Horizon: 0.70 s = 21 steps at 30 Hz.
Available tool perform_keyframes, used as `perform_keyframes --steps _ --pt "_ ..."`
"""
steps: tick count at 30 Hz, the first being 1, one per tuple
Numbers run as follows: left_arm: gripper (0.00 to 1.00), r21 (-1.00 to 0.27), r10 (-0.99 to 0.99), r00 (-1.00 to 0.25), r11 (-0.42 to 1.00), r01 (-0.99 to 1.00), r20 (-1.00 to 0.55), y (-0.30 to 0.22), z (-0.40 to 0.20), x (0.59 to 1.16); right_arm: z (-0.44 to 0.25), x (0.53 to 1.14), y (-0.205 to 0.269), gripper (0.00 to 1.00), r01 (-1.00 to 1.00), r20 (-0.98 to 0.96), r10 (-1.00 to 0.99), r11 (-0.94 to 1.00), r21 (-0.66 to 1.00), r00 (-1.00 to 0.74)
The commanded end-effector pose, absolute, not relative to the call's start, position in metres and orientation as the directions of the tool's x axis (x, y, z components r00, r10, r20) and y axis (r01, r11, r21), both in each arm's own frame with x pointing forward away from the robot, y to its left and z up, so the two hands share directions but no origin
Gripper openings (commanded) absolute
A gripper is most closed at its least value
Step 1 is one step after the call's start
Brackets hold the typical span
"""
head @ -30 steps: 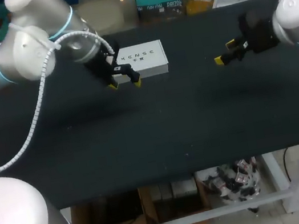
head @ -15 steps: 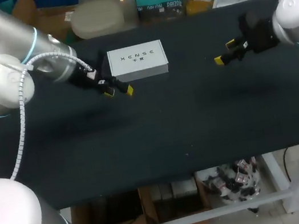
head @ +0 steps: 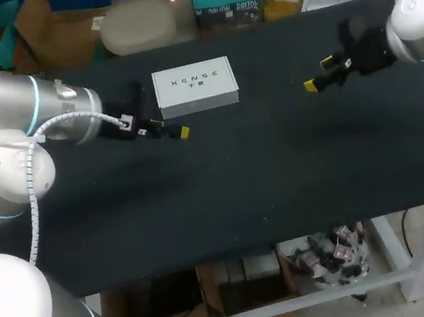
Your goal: Assemble the packaging by folding the flat box into shape, placing the metal phone stand inside, and closing the box properly
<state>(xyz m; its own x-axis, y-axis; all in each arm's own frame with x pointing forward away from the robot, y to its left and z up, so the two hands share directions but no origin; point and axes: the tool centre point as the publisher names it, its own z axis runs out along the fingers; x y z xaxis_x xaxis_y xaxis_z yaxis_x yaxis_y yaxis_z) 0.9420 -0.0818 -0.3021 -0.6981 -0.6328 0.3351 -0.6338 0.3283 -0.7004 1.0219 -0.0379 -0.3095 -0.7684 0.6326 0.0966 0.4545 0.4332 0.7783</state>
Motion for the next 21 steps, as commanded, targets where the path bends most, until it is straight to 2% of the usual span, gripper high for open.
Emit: perform_keyframes --steps 1,6,11,21 --pt "1.00 -0.775 -0.612 -0.715 0.252 -0.580 0.337 -0.070 -0.299 0.932 -0.309 1.022 -0.040 1.00 0.453 0.101 0.628 0.432 0.780 -0.772" --pt "1.00 -0.803 -0.644 -0.708 0.240 -0.546 0.290 -0.068 -0.296 0.921 -0.309 1.022 -0.040 1.00 0.453 0.101 0.628 0.432 0.780 -0.772" --pt "1.00 -0.858 -0.704 -0.665 0.159 -0.489 0.249 -0.065 -0.293 0.915 -0.309 1.022 -0.040 1.00 0.453 0.101 0.628 0.432 0.780 -0.772" --pt "1.00 -0.904 -0.743 -0.644 0.133 -0.406 0.180 -0.054 -0.288 0.906 -0.309 1.022 -0.040 1.00 0.453 0.101 0.628 0.432 0.780 -0.772"
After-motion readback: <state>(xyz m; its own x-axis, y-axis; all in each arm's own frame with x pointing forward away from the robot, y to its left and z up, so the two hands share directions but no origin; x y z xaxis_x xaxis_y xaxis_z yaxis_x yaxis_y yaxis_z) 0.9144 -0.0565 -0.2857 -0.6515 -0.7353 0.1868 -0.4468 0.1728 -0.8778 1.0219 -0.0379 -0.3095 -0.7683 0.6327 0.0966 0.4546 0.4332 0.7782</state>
